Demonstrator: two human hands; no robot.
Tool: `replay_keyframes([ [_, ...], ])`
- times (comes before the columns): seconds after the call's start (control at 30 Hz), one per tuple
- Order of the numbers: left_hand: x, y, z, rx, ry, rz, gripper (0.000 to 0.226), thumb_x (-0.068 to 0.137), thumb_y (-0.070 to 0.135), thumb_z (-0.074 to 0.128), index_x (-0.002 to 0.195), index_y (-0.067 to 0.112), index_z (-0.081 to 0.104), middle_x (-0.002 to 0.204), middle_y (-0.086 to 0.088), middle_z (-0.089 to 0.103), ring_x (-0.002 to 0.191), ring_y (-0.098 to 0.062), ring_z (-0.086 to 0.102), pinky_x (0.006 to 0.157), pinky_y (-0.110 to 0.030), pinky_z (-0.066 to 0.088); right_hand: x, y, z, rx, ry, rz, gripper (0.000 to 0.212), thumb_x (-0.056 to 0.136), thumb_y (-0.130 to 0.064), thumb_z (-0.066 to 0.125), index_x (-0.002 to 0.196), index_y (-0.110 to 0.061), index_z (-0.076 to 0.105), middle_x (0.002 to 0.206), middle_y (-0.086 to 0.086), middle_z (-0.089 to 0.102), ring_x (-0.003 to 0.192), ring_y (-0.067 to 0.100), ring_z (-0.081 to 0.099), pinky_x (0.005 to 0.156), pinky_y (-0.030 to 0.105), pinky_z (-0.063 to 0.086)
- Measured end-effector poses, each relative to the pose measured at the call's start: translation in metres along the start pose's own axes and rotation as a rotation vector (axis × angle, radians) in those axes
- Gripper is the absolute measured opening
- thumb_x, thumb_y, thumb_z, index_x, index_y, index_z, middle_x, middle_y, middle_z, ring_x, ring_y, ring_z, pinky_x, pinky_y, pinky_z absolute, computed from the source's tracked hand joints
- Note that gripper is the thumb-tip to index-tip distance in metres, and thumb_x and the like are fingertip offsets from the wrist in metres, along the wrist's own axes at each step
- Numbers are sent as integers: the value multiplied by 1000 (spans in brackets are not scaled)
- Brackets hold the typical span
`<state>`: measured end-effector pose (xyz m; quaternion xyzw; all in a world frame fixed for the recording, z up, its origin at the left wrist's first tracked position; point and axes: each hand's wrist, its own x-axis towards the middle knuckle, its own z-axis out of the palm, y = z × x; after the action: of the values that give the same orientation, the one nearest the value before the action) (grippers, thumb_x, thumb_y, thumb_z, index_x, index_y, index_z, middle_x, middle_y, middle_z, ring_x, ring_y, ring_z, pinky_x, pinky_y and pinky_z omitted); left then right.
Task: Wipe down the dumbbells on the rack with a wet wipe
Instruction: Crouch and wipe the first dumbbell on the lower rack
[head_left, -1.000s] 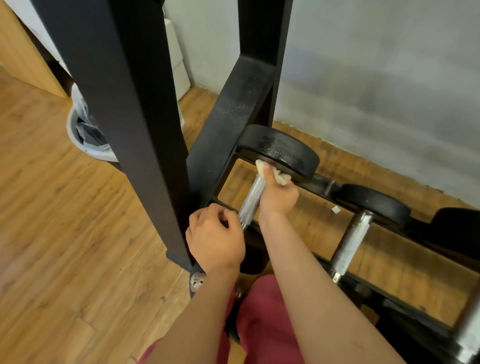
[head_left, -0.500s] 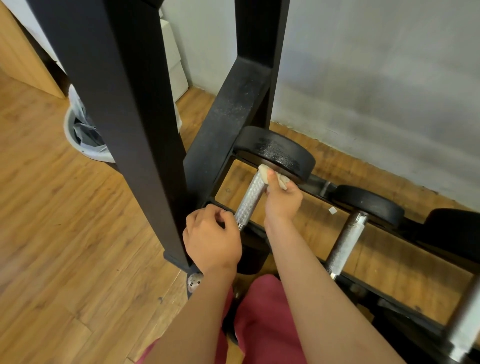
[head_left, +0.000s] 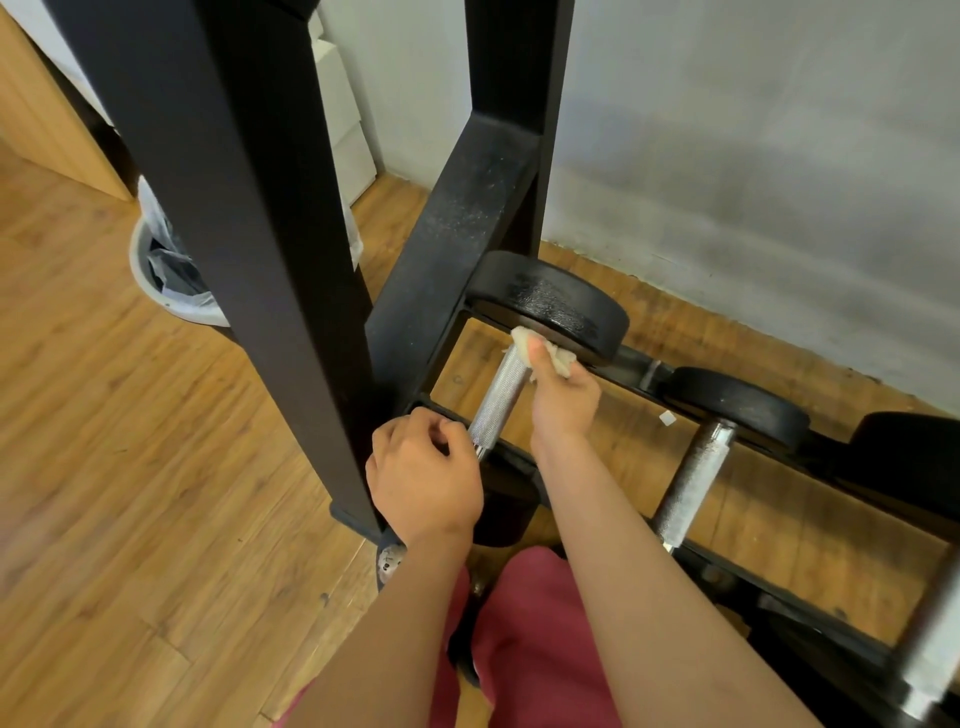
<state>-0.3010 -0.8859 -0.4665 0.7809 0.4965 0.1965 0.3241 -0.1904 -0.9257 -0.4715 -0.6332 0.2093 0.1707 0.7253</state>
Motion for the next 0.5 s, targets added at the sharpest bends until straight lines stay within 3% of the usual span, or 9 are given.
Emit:
replay_keyframes([
  [0.1,0,2,-2,-4,4,8,28,84,32,40,75,17,62,78,16,37,97,-22,54,80,-35,36,2,-2,-5,9,30,-16,15,92,-22,66,104,-13,67,86,-9,65,83,3,63,58,7,41],
  [0.23,0,3,-3,-15,4,5,25,86,30,42,75,18,61,79,16,35,96,-23,54,81,-38,39,-2,-1,-4,-51,-64,-14,11,89,-21,69,99,-18,64,83,-13,62,77,-3,57,50,-1,38],
  [0.37,1,3,-3,-9,-1,28,27,84,33,40,73,19,59,75,24,33,97,-21,54,81,-36,38,0,0,-11,-45,-29,-34,19,91,-19,67,105,-6,70,81,-11,64,75,-3,58,53,0,40],
  [0.5,0,3,-2,-10,-3,18,26,91,35,47,71,21,57,78,29,29,96,-21,54,81,-35,38,0,1,-14,-107,-94,-25,20,89,-21,70,107,-13,67,86,-12,64,80,-3,57,59,6,40],
])
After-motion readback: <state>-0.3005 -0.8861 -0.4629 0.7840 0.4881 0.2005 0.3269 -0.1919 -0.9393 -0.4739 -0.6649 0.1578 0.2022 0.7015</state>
